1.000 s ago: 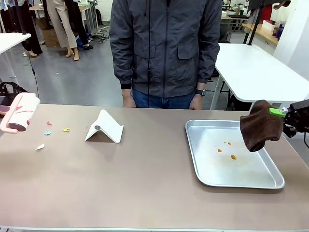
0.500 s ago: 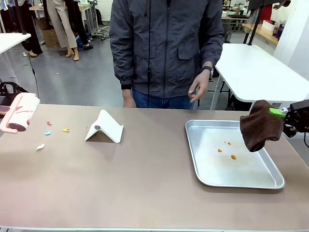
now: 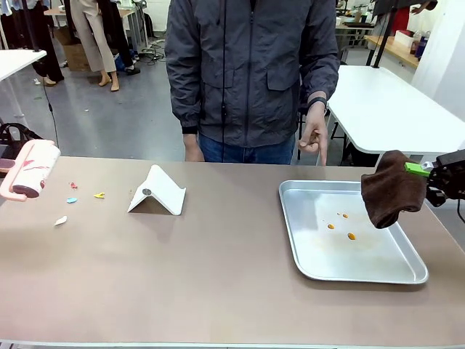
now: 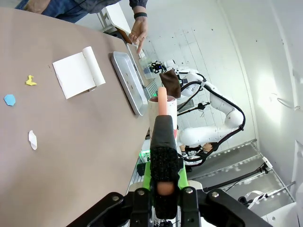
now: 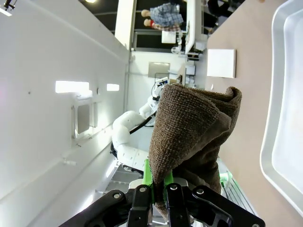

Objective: Clean the surface of the table.
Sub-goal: If a person points to the right, clean the right side of the table with your right hand, and if they point to the left, clean the left side with your left hand.

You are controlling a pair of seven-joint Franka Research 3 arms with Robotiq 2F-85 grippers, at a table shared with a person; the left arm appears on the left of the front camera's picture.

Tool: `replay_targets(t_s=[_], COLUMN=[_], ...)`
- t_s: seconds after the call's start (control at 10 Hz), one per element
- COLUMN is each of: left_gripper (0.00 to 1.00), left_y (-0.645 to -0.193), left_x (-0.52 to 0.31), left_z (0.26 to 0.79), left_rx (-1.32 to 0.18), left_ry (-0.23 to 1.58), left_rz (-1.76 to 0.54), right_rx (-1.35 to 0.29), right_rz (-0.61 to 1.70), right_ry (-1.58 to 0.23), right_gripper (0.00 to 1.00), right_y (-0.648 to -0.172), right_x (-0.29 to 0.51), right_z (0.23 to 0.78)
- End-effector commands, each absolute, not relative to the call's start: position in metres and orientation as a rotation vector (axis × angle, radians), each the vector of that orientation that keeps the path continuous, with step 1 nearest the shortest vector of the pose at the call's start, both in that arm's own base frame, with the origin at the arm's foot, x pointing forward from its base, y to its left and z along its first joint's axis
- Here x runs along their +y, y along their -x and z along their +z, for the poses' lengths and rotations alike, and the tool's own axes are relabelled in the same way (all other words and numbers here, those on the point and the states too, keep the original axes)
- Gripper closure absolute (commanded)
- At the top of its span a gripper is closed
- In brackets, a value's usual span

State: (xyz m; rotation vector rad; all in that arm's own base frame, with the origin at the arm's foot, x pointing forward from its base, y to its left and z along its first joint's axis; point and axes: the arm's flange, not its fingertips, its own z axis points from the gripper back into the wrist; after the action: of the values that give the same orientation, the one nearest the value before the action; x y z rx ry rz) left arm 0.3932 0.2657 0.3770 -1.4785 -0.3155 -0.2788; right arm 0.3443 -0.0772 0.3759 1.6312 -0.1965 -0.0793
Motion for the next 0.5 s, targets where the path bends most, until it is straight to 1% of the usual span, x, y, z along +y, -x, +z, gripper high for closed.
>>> replay_targets(t_s=[0.0, 0.4], left_gripper=[1.00, 1.00], left_y=[-0.3881, -0.3881], left_x=[0.2608, 0.2608], left_z=[0.3817, 0.3817], left_rx=[-0.311, -0.311], left_ry=[1.482, 1.482], left_rz=[-0.267, -0.267], right_rx=[-0.211, -0.211], right_rz=[-0.079, -0.079], right_ry=[-1.647, -1.647], right_gripper=[1.00, 1.00], right_y=[-0.3448, -0.3448], right_x=[-0.0775, -0.0775], right_z=[0.3794, 0.3794])
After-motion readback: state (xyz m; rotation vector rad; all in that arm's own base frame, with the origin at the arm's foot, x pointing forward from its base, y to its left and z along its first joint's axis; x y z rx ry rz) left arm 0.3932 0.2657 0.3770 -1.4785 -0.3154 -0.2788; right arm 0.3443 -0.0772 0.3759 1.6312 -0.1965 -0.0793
